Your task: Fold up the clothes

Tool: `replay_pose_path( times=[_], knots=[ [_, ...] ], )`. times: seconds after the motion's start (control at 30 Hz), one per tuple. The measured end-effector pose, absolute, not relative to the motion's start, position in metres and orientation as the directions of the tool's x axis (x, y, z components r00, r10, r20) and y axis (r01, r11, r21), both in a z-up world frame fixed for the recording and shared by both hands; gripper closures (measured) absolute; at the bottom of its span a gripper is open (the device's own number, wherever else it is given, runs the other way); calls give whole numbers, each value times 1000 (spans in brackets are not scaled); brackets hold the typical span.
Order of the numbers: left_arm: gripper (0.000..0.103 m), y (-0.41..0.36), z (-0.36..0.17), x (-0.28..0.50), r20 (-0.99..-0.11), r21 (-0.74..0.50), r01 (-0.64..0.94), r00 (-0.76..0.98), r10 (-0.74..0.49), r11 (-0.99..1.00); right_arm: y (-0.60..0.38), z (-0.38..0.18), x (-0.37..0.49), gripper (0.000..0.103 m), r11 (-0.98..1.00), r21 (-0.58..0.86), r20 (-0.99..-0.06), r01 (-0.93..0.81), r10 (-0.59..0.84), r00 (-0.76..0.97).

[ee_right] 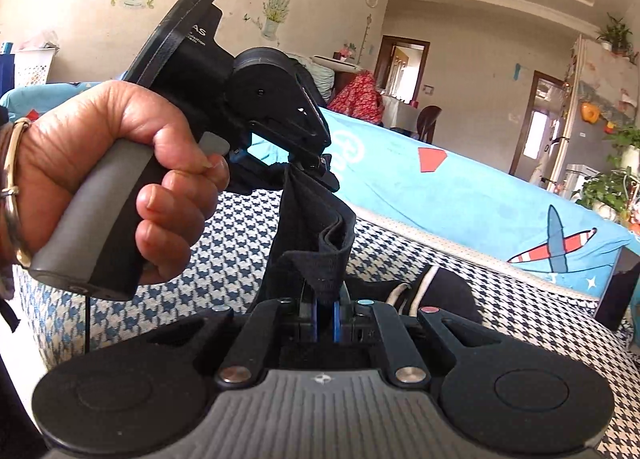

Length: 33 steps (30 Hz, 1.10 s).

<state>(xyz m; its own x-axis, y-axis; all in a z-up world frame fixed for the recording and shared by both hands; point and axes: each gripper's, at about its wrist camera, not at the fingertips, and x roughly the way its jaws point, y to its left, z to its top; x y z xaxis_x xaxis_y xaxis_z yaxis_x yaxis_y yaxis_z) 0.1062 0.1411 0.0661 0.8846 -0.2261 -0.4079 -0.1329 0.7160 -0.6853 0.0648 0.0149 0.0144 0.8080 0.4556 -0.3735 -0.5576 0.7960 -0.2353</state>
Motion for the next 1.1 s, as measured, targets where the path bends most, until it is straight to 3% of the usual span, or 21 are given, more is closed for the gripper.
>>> replay_pose_path(
  times=[0.23,0.37,0.47,0.53,0.57,0.8,0.97,1.1],
  knots=[
    [95,97,72,134,-376,-691,-49,876,-301,721,-17,21,70,95,858,-257,-345,-446,350,871],
    [92,76,61,152,-381,-702,-28,860,-341,712,-35,17,85,95,905,-231,-393,-358,250,885],
    [63,62,50,161,-403,-709,-47,845,-350,704,-49,11,104,95,945,-191,-481,-265,146,865],
    [30,55,44,163,-414,-712,-61,841,-349,700,-62,6,115,95,973,-130,-548,-190,90,832],
    [26,54,44,162,-411,-712,-62,844,-344,700,-67,6,117,94,980,-113,-557,-164,74,827],
    [20,61,43,153,-434,-693,-84,842,-321,716,-85,9,105,80,990,-92,-555,-102,34,831],
    [15,75,40,146,-469,-676,-126,833,-293,726,-107,13,115,75,994,-106,-552,23,-78,830],
    [9,89,40,140,-494,-654,-170,834,-247,737,-123,14,117,74,999,-7,-594,33,-31,804]
  ],
)
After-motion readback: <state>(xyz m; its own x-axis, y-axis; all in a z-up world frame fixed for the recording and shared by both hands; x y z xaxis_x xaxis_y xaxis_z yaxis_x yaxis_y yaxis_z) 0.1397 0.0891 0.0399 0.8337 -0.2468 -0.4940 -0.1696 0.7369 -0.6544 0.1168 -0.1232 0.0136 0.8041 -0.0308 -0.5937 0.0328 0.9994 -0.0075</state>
